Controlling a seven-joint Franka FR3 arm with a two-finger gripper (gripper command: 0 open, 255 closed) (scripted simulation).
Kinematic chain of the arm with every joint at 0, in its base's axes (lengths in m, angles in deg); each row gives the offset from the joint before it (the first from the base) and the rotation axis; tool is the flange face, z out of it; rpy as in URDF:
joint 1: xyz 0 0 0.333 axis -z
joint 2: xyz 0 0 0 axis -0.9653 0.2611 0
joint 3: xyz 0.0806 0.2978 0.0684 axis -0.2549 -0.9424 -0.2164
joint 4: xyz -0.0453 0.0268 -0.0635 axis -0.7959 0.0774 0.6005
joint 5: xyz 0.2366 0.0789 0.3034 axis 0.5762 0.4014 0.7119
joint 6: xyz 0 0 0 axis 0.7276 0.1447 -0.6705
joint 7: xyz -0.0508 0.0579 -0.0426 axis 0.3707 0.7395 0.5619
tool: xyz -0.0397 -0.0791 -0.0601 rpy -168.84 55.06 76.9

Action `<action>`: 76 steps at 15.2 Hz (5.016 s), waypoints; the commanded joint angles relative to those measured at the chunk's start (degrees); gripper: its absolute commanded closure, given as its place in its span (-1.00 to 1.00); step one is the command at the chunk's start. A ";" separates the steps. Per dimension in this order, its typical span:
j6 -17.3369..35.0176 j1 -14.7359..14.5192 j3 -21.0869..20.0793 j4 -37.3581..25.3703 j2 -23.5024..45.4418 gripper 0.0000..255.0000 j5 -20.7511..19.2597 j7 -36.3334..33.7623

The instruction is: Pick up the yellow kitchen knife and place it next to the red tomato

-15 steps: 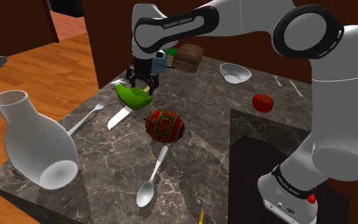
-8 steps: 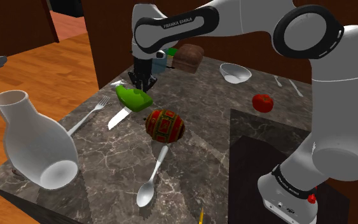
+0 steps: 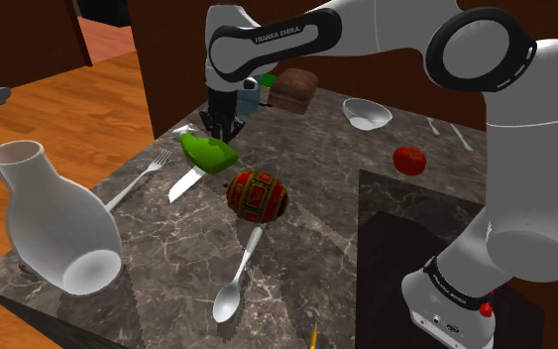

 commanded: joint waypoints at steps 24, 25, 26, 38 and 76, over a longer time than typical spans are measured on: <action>-17.06 -0.59 -0.75 -13.96 -3.29 1.00 0.87 -0.34; -17.87 -0.68 -0.76 -14.84 -3.23 1.00 0.86 -0.37; -17.91 -0.68 -0.76 -14.87 -3.23 1.00 0.86 -0.37; -9.59 11.78 2.01 14.43 -23.92 1.00 6.59 13.81; 7.20 24.47 13.52 42.20 -33.59 1.00 7.71 39.07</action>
